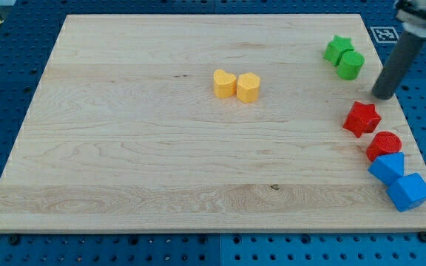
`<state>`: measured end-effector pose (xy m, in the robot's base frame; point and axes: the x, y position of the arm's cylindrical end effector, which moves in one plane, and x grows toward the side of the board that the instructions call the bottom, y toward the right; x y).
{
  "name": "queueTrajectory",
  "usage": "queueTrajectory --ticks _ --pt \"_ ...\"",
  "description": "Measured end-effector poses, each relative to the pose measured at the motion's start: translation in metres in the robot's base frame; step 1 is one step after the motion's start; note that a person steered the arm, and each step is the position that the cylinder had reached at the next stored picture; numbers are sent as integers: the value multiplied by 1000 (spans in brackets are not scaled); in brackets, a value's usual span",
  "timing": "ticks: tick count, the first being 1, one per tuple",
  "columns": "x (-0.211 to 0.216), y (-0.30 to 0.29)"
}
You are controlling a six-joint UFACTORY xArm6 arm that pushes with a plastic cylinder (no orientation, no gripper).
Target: Move the green circle above the yellow hexagon
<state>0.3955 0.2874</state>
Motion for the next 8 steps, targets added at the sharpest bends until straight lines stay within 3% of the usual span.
queueTrajectory --ticks 1,3,8 --pt "-47 3" --pt "-48 -89" --pt "-38 -149"
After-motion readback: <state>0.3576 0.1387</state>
